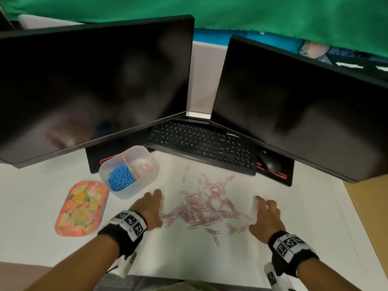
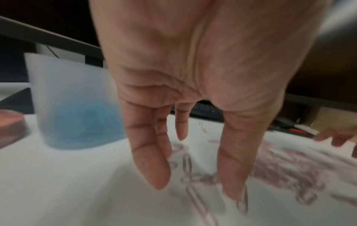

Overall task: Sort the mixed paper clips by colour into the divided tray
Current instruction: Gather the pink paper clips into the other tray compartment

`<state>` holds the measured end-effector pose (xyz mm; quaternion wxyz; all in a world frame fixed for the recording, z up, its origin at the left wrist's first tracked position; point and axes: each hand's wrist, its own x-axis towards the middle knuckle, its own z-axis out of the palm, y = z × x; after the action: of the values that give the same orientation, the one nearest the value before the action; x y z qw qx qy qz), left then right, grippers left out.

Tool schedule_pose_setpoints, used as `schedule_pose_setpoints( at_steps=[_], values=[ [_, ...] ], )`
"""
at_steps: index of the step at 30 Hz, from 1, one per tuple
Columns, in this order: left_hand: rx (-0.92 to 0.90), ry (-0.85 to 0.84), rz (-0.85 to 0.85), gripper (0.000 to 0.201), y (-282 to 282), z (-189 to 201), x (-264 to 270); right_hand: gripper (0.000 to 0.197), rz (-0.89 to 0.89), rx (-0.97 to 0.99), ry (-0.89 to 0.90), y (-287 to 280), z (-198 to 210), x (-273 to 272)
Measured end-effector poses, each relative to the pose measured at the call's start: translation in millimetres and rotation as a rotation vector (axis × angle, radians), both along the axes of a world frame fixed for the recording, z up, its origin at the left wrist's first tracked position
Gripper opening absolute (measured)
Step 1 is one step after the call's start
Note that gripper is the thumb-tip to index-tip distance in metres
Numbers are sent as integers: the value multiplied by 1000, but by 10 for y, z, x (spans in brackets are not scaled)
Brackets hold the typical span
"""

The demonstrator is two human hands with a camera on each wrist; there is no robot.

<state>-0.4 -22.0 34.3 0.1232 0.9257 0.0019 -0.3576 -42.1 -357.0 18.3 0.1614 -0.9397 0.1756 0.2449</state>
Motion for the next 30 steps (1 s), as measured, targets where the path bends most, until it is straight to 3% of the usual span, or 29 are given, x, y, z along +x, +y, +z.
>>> schedule_pose_setpoints(
  at_steps=[2,4,10,13,15,17,20,25,30],
  values=[
    [35,56,9,88,9,-103,-80,87,-42,-21,12,-56,-2,27],
    [19,56,3,85,-23,-164,-118,77,-28,-18,17,-58,-21,46],
    [-121,-48,-73,35,-316,-217,-81,58,-13,120,-47,238,-101,103],
    [-240,-44,-84,27,-479,-249,-62,51,69,196,-26,438,-147,93],
    [-275,-47,-103,31,-568,-243,-49,47,78,260,-46,473,-162,79],
    [-280,-84,-80,41,-576,-238,-3,51,-50,309,-113,352,-129,87],
    [-220,-170,-38,70,-486,-235,156,68,-137,193,-140,16,-134,40],
    [-80,-206,-184,90,-510,-224,535,80,99,97,33,90,-215,-90],
    [-11,-120,-425,86,-737,-271,559,69,345,285,48,416,-192,6]
  ],
)
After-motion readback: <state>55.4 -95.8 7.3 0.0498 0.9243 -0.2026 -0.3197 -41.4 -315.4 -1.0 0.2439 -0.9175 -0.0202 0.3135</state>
